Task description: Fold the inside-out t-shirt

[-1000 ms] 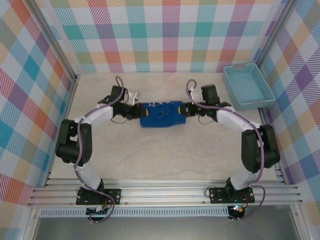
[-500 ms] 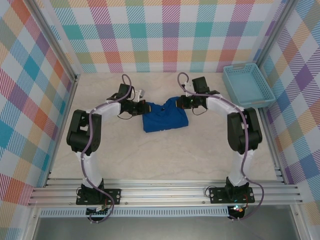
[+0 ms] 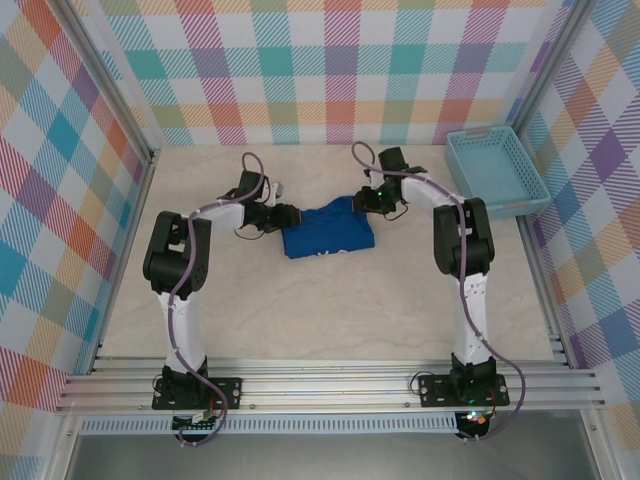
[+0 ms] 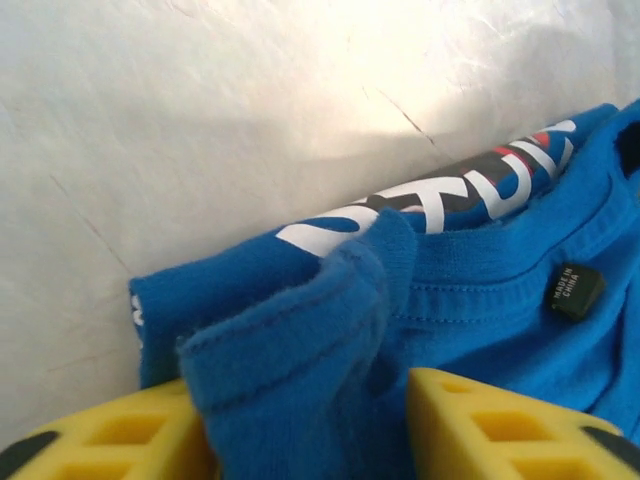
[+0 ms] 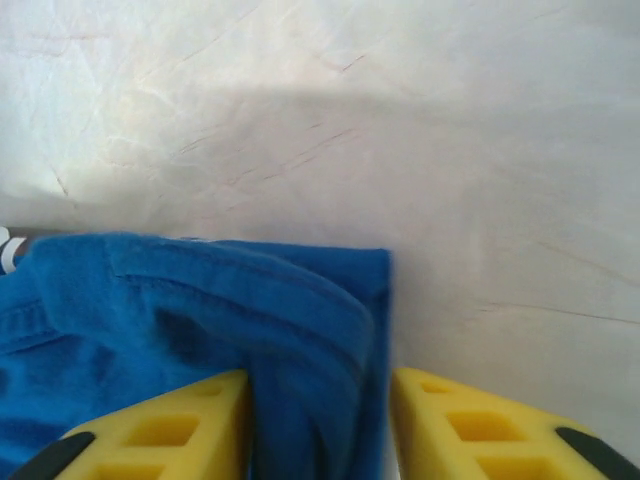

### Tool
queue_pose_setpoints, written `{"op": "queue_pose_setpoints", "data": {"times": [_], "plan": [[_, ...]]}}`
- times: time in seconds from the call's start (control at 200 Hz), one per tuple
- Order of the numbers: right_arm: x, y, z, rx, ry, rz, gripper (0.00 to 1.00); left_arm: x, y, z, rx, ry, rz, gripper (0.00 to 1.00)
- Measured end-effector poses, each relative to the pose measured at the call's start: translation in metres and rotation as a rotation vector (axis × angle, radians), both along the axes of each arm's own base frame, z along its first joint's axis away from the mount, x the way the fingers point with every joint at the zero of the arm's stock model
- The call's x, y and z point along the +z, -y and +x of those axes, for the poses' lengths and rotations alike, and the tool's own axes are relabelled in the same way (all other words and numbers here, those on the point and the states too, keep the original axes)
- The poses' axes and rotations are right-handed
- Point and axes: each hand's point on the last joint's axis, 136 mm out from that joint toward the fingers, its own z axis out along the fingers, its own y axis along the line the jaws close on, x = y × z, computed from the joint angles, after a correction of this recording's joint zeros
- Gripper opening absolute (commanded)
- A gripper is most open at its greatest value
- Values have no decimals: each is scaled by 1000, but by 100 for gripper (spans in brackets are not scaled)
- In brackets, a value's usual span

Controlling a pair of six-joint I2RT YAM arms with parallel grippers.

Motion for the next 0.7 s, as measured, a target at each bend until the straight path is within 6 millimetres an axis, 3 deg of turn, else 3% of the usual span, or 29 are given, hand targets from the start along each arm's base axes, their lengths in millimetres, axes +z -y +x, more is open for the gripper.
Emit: {"op": "queue_pose_setpoints", "data": {"times": [0.08,0.22,0.32,0.39,0.46,0.54,0.635,0.7], "plan": [[14,13,-3,-19,15,-11,49,9,-10,-4,42,20,33,77],[56,23,-32,-30,68,22,48,48,-26,-33,104,78,46,76],[86,-6,-50,28,112,115,45,79,-11,-48,75,130,-30,72],[92,-34,-54,74,125,179,42,85,14,-51,25,146,-70,70],[80,-56,-59,107,91,216,40,76,35,-52,-16,124,-82,69],[54,-65,-61,109,29,222,37,50,51,-52,-43,77,-69,68],[18,-59,-59,70,-53,201,35,18,48,-49,-28,17,-25,69],[0,-52,-58,42,-98,188,34,9,42,-49,-15,-5,-7,70]]}}
